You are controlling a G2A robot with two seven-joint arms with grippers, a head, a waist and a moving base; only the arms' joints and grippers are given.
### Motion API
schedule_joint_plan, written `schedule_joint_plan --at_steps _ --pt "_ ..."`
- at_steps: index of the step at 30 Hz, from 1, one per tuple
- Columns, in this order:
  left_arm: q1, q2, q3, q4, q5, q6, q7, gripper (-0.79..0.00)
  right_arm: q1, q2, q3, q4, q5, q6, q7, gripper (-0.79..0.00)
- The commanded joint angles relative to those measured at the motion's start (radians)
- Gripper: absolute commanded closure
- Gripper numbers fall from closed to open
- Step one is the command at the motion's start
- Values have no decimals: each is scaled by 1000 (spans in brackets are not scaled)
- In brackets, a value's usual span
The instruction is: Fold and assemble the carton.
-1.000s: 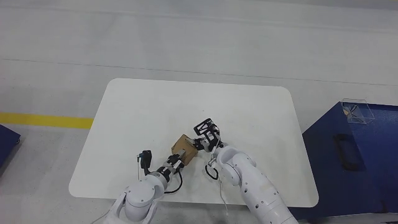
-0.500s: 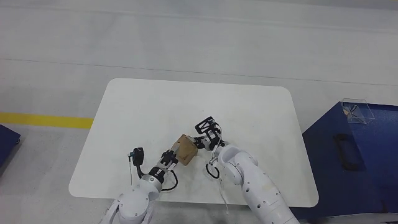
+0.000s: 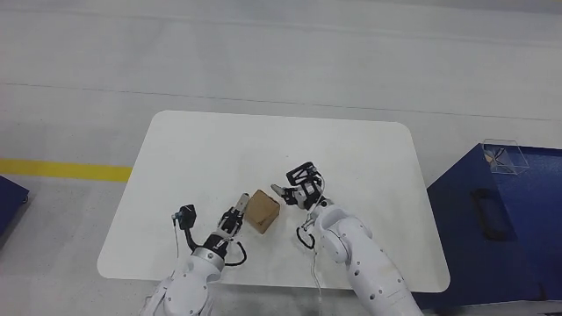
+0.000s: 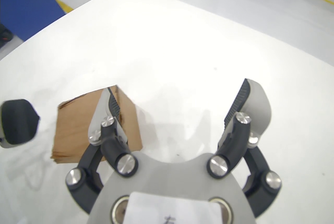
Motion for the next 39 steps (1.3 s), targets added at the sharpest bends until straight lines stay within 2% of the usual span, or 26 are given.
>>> schedule_joint_plan --at_steps 1,7,11,16,23,37,39 --pt "-9 6 7 15 206 -59 68 -785 -23 6 37 -22 37 17 -12 -785" --pt "-23 33 22 79 651 -271 102 -785 -54 15 90 -50 86 15 -1 -785" --pt "-41 44 45 134 922 -286 145 -785 -54 15 90 -50 86 15 -1 -785" --pt "-81 39 99 189 1020 -279 129 -785 -54 15 90 -50 86 15 -1 -785" --pt "-142 25 147 262 1102 -170 83 -785 -54 15 90 -50 86 15 -1 -785" --pt "-200 10 182 355 1170 -111 90 -785 -54 15 90 -50 86 15 -1 -785" --pt "-203 9 182 360 1171 -109 90 -745 -54 15 90 -50 86 15 -1 -785"
